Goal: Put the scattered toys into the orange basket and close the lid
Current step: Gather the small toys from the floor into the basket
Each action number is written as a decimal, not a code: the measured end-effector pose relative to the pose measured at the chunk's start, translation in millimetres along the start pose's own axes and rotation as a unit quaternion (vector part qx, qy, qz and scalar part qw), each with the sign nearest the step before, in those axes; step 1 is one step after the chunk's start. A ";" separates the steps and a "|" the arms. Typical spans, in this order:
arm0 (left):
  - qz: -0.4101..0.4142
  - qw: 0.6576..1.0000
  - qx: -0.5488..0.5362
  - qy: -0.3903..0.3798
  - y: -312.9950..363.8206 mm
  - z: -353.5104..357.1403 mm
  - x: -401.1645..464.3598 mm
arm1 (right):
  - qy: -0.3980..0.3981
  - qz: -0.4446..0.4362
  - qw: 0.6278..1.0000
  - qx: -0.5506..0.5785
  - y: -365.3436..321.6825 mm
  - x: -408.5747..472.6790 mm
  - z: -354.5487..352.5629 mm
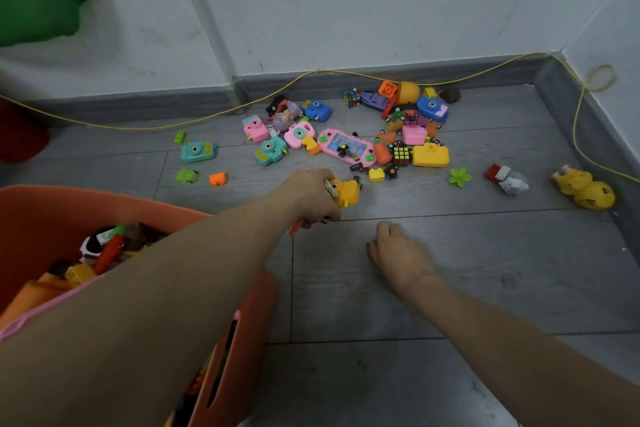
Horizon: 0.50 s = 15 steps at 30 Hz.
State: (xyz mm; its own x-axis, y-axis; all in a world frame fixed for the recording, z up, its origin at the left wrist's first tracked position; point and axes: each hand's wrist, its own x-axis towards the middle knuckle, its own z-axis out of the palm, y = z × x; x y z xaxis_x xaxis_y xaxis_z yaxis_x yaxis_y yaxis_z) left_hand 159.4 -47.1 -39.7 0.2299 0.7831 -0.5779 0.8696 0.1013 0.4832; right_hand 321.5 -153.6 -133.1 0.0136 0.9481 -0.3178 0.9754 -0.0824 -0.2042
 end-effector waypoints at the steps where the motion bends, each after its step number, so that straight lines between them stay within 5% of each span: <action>1: 0.001 1.000 0.001 -0.002 0.2 -0.7 0.3 | 0.004 0.007 1.000 0.015 0.3 -0.3 -0.7; 15: 0.017 1.000 -0.009 -0.016 2.8 -6.8 -3.9 | 0.004 0.042 0.991 0.127 -1.0 -0.6 0.4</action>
State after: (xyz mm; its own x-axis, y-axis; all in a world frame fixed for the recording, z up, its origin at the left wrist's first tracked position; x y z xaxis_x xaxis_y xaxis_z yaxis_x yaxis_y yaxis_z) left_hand 158.0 -45.7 -31.6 0.2723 0.7667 -0.5815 0.8537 0.0862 0.5135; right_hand 320.4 -154.2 -133.1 0.0953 0.9369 -0.3363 0.8839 -0.2351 -0.4044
